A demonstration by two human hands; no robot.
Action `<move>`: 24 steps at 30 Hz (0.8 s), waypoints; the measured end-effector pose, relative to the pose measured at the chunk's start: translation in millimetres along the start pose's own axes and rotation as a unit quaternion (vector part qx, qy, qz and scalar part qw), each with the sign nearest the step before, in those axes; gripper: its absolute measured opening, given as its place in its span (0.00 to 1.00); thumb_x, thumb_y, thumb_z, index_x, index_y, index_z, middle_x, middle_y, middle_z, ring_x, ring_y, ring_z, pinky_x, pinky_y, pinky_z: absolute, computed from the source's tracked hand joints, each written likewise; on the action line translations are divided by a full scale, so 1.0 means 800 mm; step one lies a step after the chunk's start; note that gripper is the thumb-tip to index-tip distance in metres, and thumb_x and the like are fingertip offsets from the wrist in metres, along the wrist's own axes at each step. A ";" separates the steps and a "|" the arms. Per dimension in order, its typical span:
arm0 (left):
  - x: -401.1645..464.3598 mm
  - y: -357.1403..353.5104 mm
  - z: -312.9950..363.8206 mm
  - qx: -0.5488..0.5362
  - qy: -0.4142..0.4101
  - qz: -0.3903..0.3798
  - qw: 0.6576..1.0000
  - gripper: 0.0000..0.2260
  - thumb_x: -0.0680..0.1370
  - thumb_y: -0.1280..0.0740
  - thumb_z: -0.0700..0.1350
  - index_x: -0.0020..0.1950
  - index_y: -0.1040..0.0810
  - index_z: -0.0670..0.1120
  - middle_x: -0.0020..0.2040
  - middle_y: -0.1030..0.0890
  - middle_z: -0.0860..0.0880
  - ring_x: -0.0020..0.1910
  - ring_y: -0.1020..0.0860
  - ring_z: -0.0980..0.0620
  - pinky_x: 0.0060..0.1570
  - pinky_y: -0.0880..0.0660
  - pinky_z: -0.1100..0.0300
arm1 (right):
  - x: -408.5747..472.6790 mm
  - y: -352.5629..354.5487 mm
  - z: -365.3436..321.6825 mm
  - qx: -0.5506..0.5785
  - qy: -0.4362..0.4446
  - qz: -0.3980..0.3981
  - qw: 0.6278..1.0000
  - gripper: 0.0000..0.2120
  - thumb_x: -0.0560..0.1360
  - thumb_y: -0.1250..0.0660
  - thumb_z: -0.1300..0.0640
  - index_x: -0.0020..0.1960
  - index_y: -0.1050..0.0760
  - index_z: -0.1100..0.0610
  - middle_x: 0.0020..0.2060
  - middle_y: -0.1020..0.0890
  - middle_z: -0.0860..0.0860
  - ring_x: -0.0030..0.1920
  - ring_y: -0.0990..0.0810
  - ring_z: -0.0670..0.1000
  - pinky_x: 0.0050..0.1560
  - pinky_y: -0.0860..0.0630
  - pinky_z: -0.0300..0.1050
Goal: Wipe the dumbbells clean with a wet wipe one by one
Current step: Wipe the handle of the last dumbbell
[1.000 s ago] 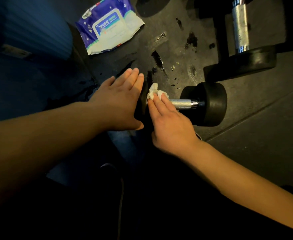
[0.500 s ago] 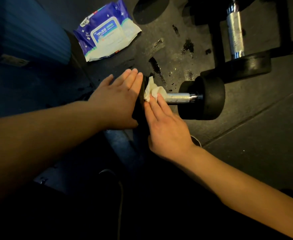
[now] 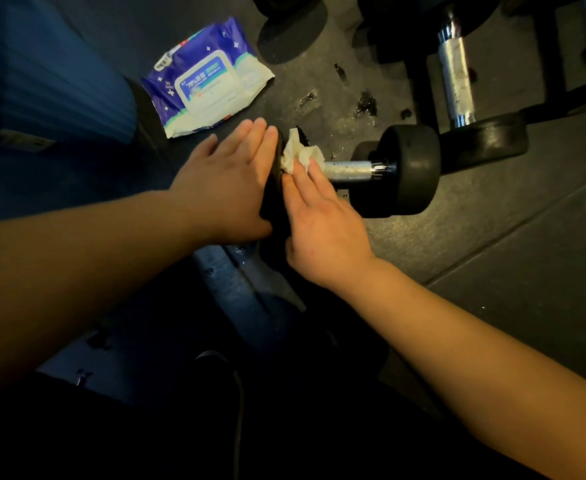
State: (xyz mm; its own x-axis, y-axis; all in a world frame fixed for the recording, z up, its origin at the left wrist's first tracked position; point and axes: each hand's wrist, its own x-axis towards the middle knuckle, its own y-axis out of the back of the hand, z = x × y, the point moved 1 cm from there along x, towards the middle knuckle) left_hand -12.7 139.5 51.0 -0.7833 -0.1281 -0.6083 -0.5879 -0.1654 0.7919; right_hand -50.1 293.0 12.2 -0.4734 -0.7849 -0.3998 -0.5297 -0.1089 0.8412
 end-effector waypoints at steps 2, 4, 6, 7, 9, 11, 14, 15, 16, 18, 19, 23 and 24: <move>0.003 0.005 0.001 0.002 0.011 0.007 1.000 0.52 0.71 0.34 0.66 0.80 0.64 0.45 0.81 0.60 0.44 0.80 0.60 0.48 0.77 0.52 0.44 | 0.014 0.007 0.003 0.003 -0.011 0.010 1.000 0.42 0.72 0.32 0.53 0.80 0.47 0.59 0.81 0.47 0.54 0.81 0.53 0.54 0.70 0.32 0.53; -0.003 0.002 0.011 0.012 0.010 0.023 1.000 0.51 0.72 0.35 0.65 0.80 0.63 0.45 0.81 0.60 0.44 0.80 0.60 0.47 0.77 0.51 0.44 | 0.027 0.011 0.005 0.015 -0.021 0.021 0.999 0.42 0.73 0.33 0.52 0.81 0.48 0.58 0.81 0.47 0.53 0.81 0.53 0.54 0.70 0.32 0.53; -0.008 -0.004 0.018 0.017 0.004 0.036 0.999 0.50 0.73 0.36 0.64 0.80 0.63 0.44 0.81 0.61 0.43 0.79 0.62 0.47 0.77 0.52 0.43 | 0.033 0.007 0.006 0.022 -0.022 0.032 0.999 0.42 0.73 0.34 0.52 0.81 0.50 0.57 0.81 0.47 0.53 0.81 0.53 0.54 0.70 0.32 0.51; -0.007 -0.004 0.018 0.015 0.005 0.038 0.999 0.50 0.72 0.36 0.64 0.80 0.63 0.44 0.81 0.61 0.44 0.79 0.62 0.47 0.77 0.52 0.43 | 0.033 0.004 0.006 0.019 -0.019 0.038 0.999 0.43 0.72 0.33 0.52 0.81 0.50 0.58 0.81 0.46 0.54 0.81 0.53 0.55 0.70 0.31 0.50; 0.004 0.003 0.010 0.009 0.003 0.040 0.999 0.51 0.71 0.34 0.63 0.80 0.63 0.45 0.81 0.62 0.44 0.79 0.63 0.48 0.77 0.52 0.44 | 0.032 -0.002 0.006 0.005 -0.017 0.052 0.999 0.44 0.70 0.33 0.52 0.81 0.48 0.60 0.80 0.44 0.55 0.81 0.51 0.56 0.68 0.30 0.49; 0.021 0.015 0.000 0.005 -0.009 0.035 0.999 0.53 0.70 0.30 0.61 0.80 0.62 0.45 0.81 0.60 0.45 0.80 0.60 0.48 0.77 0.51 0.45 | 0.033 -0.005 0.007 -0.011 -0.009 0.062 0.998 0.43 0.69 0.34 0.53 0.80 0.46 0.62 0.80 0.43 0.57 0.81 0.49 0.58 0.68 0.30 0.48; 0.036 0.033 -0.013 0.002 -0.008 0.043 0.999 0.56 0.66 0.26 0.61 0.80 0.58 0.44 0.81 0.55 0.43 0.80 0.54 0.46 0.76 0.46 0.45 | 0.039 -0.002 0.009 -0.022 -0.001 0.070 0.997 0.42 0.69 0.35 0.53 0.79 0.44 0.64 0.79 0.42 0.60 0.80 0.49 0.60 0.72 0.34 0.50; 0.035 0.035 -0.016 -0.001 0.002 0.050 0.999 0.56 0.66 0.26 0.61 0.80 0.58 0.44 0.81 0.54 0.43 0.80 0.54 0.46 0.76 0.46 0.44 | 0.040 -0.002 0.010 -0.025 -0.001 0.072 0.997 0.42 0.69 0.35 0.53 0.79 0.45 0.64 0.79 0.42 0.60 0.80 0.49 0.60 0.73 0.35 0.51; 0.033 0.034 -0.018 -0.002 0.012 0.054 0.998 0.56 0.66 0.26 0.62 0.80 0.58 0.45 0.81 0.54 0.43 0.80 0.54 0.46 0.76 0.46 0.44 | 0.040 -0.001 0.012 -0.028 0.000 0.071 0.997 0.43 0.69 0.35 0.53 0.79 0.45 0.64 0.79 0.43 0.59 0.80 0.49 0.60 0.73 0.35 0.51; 0.023 0.025 -0.016 0.005 0.016 0.049 0.999 0.56 0.67 0.27 0.63 0.80 0.61 0.46 0.81 0.57 0.44 0.80 0.56 0.46 0.77 0.47 0.44 | 0.040 -0.003 0.016 -0.036 0.004 0.069 0.997 0.43 0.69 0.35 0.53 0.79 0.46 0.64 0.80 0.45 0.59 0.81 0.51 0.60 0.74 0.36 0.52; 0.020 0.020 -0.015 0.012 0.012 0.044 0.999 0.56 0.68 0.27 0.63 0.80 0.62 0.47 0.81 0.59 0.45 0.80 0.58 0.47 0.77 0.48 0.44 | 0.041 -0.004 0.017 -0.040 0.007 0.069 0.997 0.42 0.70 0.36 0.53 0.79 0.46 0.65 0.80 0.45 0.60 0.81 0.51 0.60 0.74 0.37 0.53; 0.033 0.025 -0.019 0.012 0.012 0.043 0.999 0.58 0.67 0.27 0.63 0.79 0.64 0.46 0.81 0.60 0.44 0.80 0.59 0.47 0.77 0.48 0.44 | 0.050 -0.005 0.022 -0.076 0.023 0.071 0.994 0.36 0.73 0.47 0.53 0.79 0.45 0.66 0.80 0.45 0.62 0.80 0.51 0.62 0.74 0.39 0.55; 0.040 0.031 -0.022 0.008 0.012 0.042 0.999 0.59 0.66 0.26 0.63 0.80 0.62 0.45 0.81 0.59 0.44 0.80 0.57 0.46 0.77 0.46 0.44 | 0.053 -0.005 0.025 -0.094 0.035 0.066 0.993 0.34 0.75 0.49 0.54 0.79 0.45 0.66 0.79 0.44 0.63 0.80 0.51 0.62 0.75 0.39 0.56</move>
State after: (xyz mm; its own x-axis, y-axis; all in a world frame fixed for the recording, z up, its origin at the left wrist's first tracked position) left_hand -49.0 114.1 50.4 -0.8250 -0.1640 -0.5409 -0.5240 -0.1369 0.8407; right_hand -82.4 272.6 -15.5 -0.4759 -0.8398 -0.2614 -0.3235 -0.1093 0.9399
